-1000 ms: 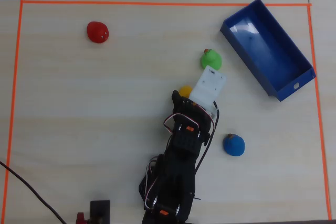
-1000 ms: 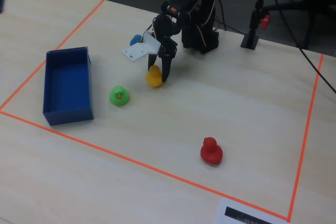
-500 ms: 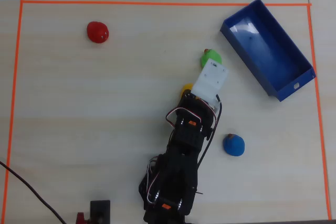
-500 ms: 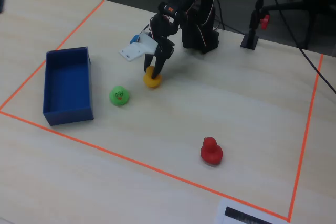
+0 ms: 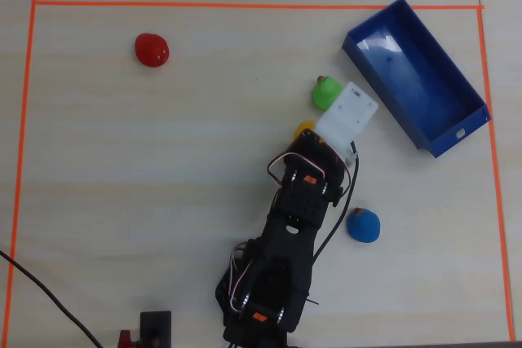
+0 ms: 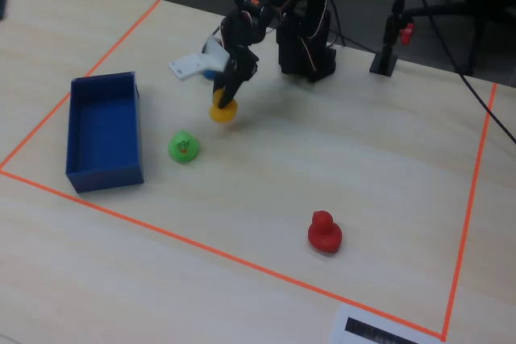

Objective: Grasp yellow duck and put it into box.

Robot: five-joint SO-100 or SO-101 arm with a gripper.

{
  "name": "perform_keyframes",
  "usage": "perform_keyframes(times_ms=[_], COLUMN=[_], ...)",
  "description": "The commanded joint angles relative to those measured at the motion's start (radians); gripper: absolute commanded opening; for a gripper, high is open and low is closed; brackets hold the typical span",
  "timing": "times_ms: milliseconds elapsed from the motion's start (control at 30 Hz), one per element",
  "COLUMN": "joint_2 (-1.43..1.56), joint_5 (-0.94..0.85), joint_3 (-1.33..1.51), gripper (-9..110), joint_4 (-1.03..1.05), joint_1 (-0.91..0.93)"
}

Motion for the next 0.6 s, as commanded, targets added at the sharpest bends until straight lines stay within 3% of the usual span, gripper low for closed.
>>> perform_keyframes(times_ms=[0,367,567], joint_2=[-0.008,-0.741,-1.071], joint_5=[0.184,0.310,0.291], joint_3=[-0.408,-1.359,-1.681], gripper=[0,0,0], joint_4=[0.238,0.138,0.140], joint_1=[-0.021,0.126,0.178])
